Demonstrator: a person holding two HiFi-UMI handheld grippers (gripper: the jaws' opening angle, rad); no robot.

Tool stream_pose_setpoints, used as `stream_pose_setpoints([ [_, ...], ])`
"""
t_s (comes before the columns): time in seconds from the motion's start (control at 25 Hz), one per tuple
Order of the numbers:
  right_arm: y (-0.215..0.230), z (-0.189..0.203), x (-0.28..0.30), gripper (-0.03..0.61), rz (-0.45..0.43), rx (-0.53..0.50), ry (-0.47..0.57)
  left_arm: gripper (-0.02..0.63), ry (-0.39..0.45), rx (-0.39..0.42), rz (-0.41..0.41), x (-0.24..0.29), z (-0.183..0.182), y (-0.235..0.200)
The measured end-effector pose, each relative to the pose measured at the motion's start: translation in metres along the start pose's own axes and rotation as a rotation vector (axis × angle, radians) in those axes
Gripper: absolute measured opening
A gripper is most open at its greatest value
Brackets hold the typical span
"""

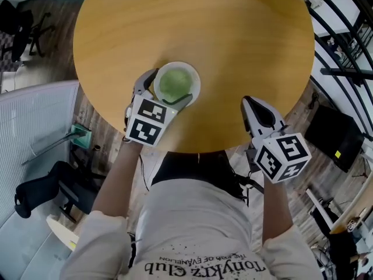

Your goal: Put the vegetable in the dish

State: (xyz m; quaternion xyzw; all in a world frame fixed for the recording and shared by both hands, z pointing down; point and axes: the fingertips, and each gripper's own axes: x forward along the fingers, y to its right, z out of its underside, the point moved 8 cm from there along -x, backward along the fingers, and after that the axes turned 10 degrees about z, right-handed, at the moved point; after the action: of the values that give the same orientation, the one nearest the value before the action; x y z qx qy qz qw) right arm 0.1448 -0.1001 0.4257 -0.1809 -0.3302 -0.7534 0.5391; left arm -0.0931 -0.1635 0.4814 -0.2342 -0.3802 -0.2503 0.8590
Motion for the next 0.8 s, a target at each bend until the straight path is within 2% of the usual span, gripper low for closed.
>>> stream_pose_setpoints([
  [0.2,-0.014,-0.012,-0.02,0.025,-0.022,-0.073,0.016,0.489,0.134,-0.101,0.011,-0.057,-0.004,0.022],
  [0.32,-0.021,-0.02,-0.032,0.025,-0.038,-0.111,0.032,0.488,0.189,-0.147,0.005,-0.087,-0.002,0.037],
  [0.4,-0.024,-0.024,-0.044,0.023,-0.034,-0.123,0.045,0.465,0.216,-0.162,0.001,-0.102,-0.001,0.047],
  [0.48,-0.028,-0.027,-0.055,0.025,-0.033,-0.131,0.058,0.389,0.234,-0.158,-0.023,-0.117,0.002,0.057],
  [0.6,-0.037,-0.033,-0.066,0.025,-0.034,-0.147,0.082,0.241,0.244,-0.133,-0.064,-0.134,0.006,0.065],
  [0.8,-0.052,-0.033,-0.08,0.025,-0.043,-0.162,0.094,0.093,0.269,-0.129,-0.116,-0.156,0.015,0.079],
])
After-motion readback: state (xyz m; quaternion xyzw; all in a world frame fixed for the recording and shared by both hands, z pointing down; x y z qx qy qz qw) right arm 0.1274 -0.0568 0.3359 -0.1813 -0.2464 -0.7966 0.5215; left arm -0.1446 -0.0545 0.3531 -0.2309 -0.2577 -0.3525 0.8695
